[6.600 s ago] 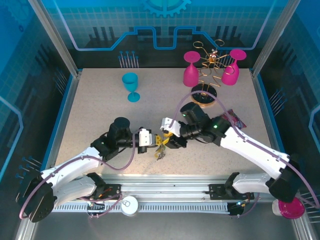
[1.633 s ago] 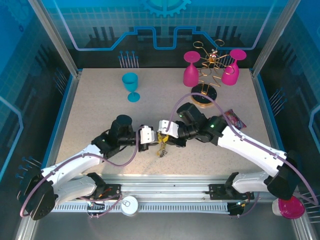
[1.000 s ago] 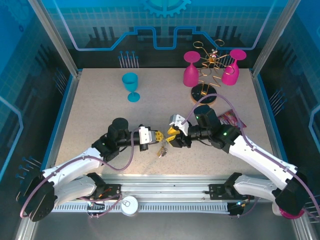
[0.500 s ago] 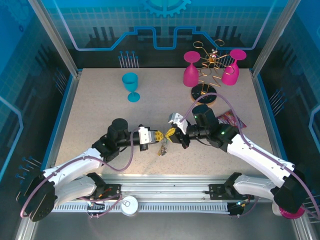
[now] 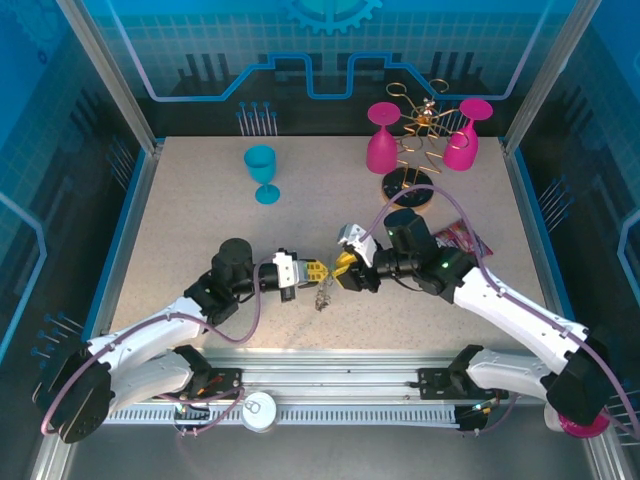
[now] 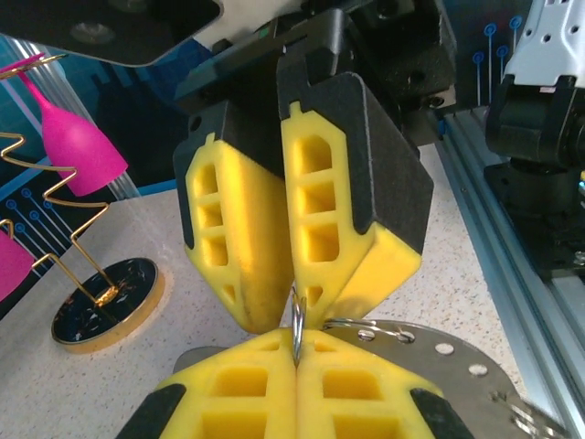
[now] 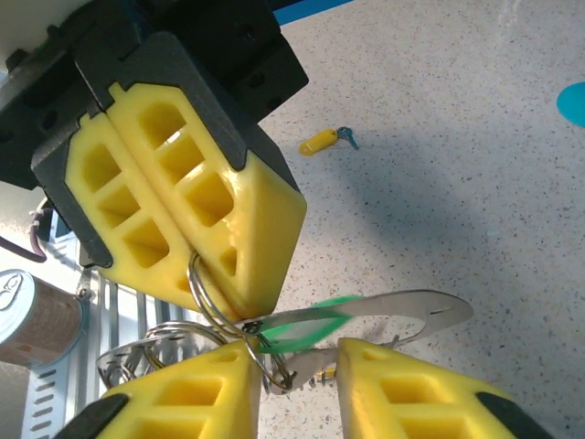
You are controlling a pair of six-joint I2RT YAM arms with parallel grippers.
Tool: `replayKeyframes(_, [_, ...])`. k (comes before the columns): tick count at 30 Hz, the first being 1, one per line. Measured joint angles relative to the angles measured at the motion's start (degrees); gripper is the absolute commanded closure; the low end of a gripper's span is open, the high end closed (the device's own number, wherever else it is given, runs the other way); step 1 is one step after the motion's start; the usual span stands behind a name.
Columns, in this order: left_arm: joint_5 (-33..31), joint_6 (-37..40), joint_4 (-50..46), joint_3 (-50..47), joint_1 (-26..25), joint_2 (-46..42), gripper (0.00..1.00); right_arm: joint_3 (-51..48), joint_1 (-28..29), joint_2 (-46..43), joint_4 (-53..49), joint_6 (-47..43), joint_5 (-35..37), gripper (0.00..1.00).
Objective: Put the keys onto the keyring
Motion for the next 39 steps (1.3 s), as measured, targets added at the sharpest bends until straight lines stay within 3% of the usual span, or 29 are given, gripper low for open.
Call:
replayKeyframes(12, [2.6,-1.2,1.8,-0.1,0.0,0.5,1.0,-8.1,0.0,-13.0,5.4,-12.8,1.7,0.68])
replayKeyframes(29, [3.4,-1.2,1.8,-0.1,0.1,2.1,1.0,-6.1,1.3,-5.6,8.4,-16.3,-1.3,0.72])
replayKeyframes(35, [3.4,-1.2,1.7,-0.1,0.2,2.3,1.0,-5.6,1.7,-4.3,8.5,-16.3,-1.8,0.79])
replayKeyframes(39, [3.3,-1.2,1.7,-0.1,0.4,2.4,1.0,-5.4,1.7,-3.9,8.4,-16.4,-2.6,0.94])
